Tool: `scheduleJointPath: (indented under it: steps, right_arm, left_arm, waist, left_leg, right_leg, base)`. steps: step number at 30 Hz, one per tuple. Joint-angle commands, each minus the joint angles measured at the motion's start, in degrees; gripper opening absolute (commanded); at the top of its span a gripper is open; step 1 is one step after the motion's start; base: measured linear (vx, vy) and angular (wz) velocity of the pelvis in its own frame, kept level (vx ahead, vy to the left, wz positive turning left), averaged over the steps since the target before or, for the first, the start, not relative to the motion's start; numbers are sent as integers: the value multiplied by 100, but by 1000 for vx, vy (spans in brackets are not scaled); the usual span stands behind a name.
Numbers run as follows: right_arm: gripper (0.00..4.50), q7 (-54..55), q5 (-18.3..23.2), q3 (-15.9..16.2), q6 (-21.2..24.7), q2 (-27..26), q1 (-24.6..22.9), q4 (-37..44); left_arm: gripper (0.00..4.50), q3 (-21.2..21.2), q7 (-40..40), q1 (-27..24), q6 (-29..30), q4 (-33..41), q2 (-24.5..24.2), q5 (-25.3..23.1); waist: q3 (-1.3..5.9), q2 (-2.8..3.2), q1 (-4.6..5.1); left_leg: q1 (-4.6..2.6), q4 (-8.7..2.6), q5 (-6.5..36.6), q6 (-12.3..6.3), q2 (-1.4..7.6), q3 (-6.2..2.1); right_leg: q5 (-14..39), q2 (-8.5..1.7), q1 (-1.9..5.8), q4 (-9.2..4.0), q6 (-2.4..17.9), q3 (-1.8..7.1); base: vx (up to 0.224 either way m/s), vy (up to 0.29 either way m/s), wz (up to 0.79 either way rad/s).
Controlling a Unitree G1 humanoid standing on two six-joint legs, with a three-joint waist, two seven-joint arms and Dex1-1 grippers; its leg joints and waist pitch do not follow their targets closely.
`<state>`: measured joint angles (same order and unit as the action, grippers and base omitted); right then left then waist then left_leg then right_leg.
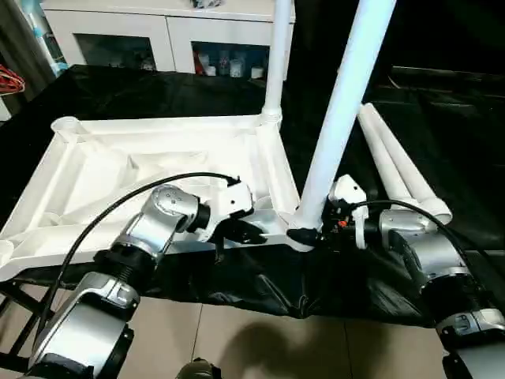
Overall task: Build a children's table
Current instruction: Rotate leg to tighten
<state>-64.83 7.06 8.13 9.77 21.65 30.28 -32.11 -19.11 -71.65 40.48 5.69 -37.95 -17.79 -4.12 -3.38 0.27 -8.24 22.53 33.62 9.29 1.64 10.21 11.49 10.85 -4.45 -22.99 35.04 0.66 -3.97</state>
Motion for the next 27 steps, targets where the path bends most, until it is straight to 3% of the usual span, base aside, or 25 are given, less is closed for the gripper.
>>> scheduleJointPath:
  steps: [1,7,9,10,11,13,14,16,18,19,23,24,27]
  right_arm:
    - [291,-67,57,122,65,-78,-53,186]
    - [278,133,95,37,75,-178,-105,157]
    - [277,1140,-35,-193,-17,-538,-45,-182]
    - [277,1820,-116,-337,-81,-782,10,-417]
    - [277,2366,-176,-445,-126,-985,58,-603]
    - [276,2812,-230,-521,-168,-1149,99,-737]
    - [276,3775,-305,-684,-164,-1481,234,-1029]
    - [276,4252,-315,-777,-162,-1651,321,-1187]
    - [276,4843,-256,-909,-242,-1976,480,-1416]
    - [276,4930,-226,-920,-340,-2117,538,-1472]
    - [276,4941,-323,-883,-624,-2276,567,-1528]
    - [310,4835,-286,-903,-739,-2320,566,-1535]
    - [345,4627,-157,-1013,-823,-2309,541,-1474]
  left_arm:
    - [0,-128,-101,38,-175,218,96,78]
    - [0,-150,-15,11,-117,181,105,5]
    - [0,-19,599,100,141,-16,399,-50]
    - [0,68,1070,187,250,-173,621,-97]
    - [0,132,1430,263,356,-293,813,-126]
    - [0,168,1706,326,429,-391,966,-156]
    - [0,246,2221,453,556,-587,1263,-182]
    - [0,291,2470,510,610,-667,1414,-182]
    - [0,360,2856,593,669,-781,1658,-164]
    - [0,356,3025,613,638,-803,1778,-181]
    - [0,323,3051,576,557,-766,1890,-242]
    - [0,278,3013,548,482,-757,1894,-292]
    - [0,195,2837,454,334,-707,1800,-322]
  waist:
    - [436,-23,9]
    - [426,-16,14]
    - [426,-26,27]
    - [409,-8,77]
    - [400,-16,92]
    - [399,-33,106]
    - [385,33,147]
    - [412,-7,197]
    - [411,41,212]
    - [420,12,213]
    - [436,25,194]
    - [430,28,196]
    - [415,26,199]
  left_leg:
    - [-168,-347,1054,-273,376,-159]
    - [-174,-363,1188,-205,381,-169]
    - [-173,-365,1184,-171,380,-171]
    - [-180,-379,1244,-68,378,-174]
    - [-208,-398,1458,61,368,-194]
    - [-210,-412,1589,124,352,-206]
    - [-218,-423,1629,179,357,-201]
    - [-228,-423,1669,227,339,-211]
    - [-224,-413,1620,178,326,-199]
    - [-204,-408,1530,105,320,-193]
    - [-175,-392,1232,-84,322,-183]
    - [-177,-395,1234,-95,324,-183]
    - [-186,-406,1400,-108,331,-184]
  right_leg:
    - [533,-493,273,-349,1482,278]
    - [793,-498,262,-373,1432,279]
    - [789,-500,259,-370,1428,283]
    - [890,-505,219,-380,1437,293]
    - [1269,-530,224,-434,1378,288]
    - [1568,-531,253,-465,1251,287]
    - [1528,-516,207,-469,1242,304]
    - [1489,-513,229,-470,1226,293]
    - [1351,-504,221,-479,1226,304]
    - [1152,-494,248,-465,1224,300]
    - [699,-489,277,-430,1255,293]
    - [695,-489,274,-433,1263,291]
    - [941,-495,272,-463,1251,293]
  base:
    - [0,0,0]
    - [0,0,0]
    - [0,0,0]
    - [0,0,0]
    - [0,0,0]
    - [0,0,0]
    - [0,0,0]
    - [0,0,0]
    - [0,0,0]
    - [0,0,0]
    - [0,0,0]
    - [0,0,0]
    - [0,0,0]
